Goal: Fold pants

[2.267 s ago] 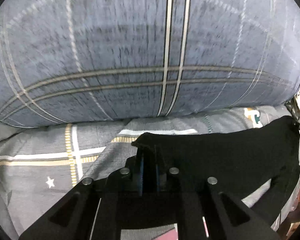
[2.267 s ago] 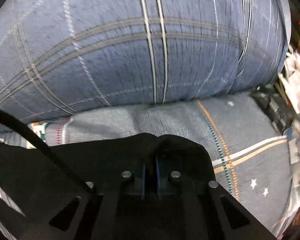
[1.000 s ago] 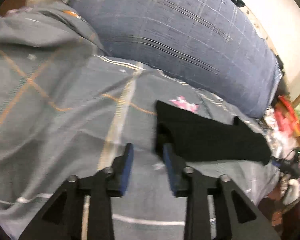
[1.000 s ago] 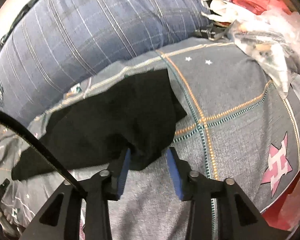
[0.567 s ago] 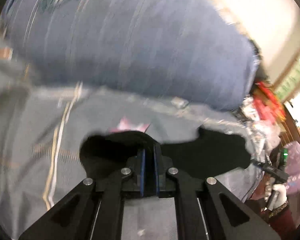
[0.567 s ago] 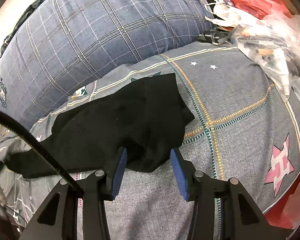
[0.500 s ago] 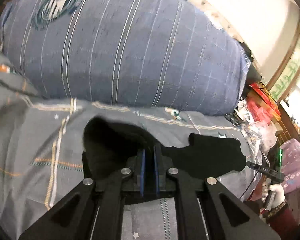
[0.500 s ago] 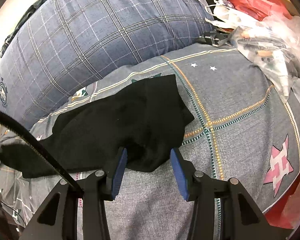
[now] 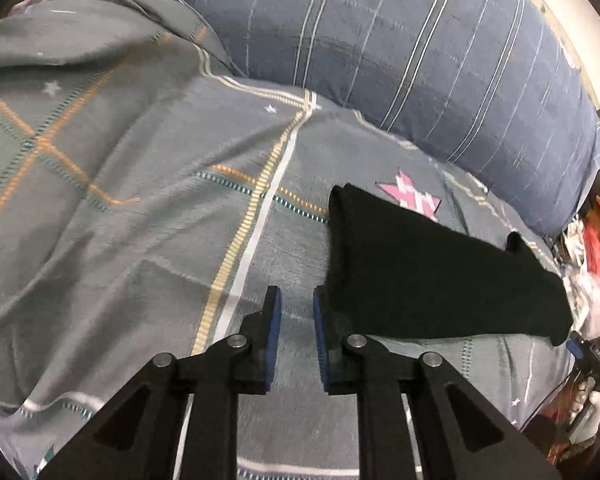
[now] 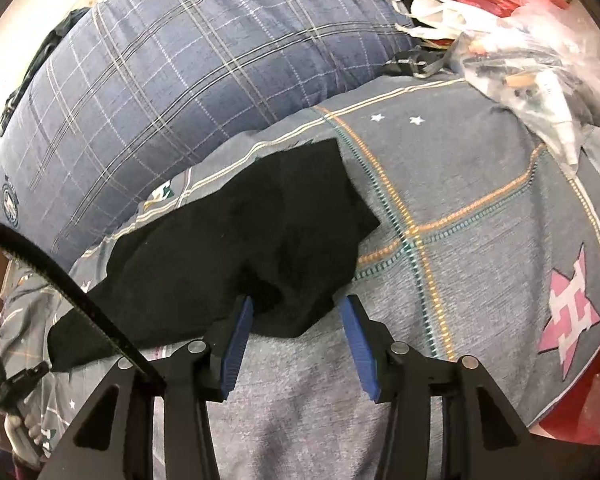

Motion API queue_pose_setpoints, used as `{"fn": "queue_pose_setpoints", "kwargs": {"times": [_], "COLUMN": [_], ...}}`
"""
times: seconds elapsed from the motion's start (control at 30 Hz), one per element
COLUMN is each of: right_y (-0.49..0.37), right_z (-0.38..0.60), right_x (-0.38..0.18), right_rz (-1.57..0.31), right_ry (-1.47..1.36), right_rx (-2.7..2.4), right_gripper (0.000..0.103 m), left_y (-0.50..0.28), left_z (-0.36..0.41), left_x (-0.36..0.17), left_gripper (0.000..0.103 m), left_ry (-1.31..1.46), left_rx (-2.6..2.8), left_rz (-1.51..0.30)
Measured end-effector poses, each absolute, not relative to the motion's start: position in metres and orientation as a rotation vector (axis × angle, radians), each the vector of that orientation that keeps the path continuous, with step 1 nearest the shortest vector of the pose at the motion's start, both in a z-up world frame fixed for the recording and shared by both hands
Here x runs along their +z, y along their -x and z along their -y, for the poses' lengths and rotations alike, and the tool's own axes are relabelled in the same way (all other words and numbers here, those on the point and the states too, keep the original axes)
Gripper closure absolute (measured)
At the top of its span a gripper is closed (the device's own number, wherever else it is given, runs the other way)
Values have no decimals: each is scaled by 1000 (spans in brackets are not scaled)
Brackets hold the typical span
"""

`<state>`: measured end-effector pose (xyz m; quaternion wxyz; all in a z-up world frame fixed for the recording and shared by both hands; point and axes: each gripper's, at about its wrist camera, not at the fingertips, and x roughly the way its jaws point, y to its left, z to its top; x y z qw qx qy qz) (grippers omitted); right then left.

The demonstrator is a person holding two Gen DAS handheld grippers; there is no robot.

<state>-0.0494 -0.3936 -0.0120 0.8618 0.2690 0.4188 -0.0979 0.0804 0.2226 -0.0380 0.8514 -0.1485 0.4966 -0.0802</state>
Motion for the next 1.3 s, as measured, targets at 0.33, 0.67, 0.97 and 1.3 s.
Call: {"fn": "queue_pose_setpoints", "kwargs": {"times": [0.33,0.67,0.97,1.3], "right_y": [33,-30,-48,-25], "right_z": [429,442,442,471], "right_x": [-1,-28,66,-28], "right_rz": [-811,-905,-691,-938], "right_ry": [-610,-610,-618,-625], "right_rx": [-280,-238,-45,-255], "right_gripper": [38,89,97,89], "left_y": [-32,-24,-27,-21], "left_z": [-189,-156,-143,-149], "left_x": [-19,-32,-47,-59], "left_gripper": [66,66,64,62], "left_ry": [263,282,305,311], "left_rx": [-205,-273,-301,-289], "left_rz": [-967,-1045,-1081,-1104]}}
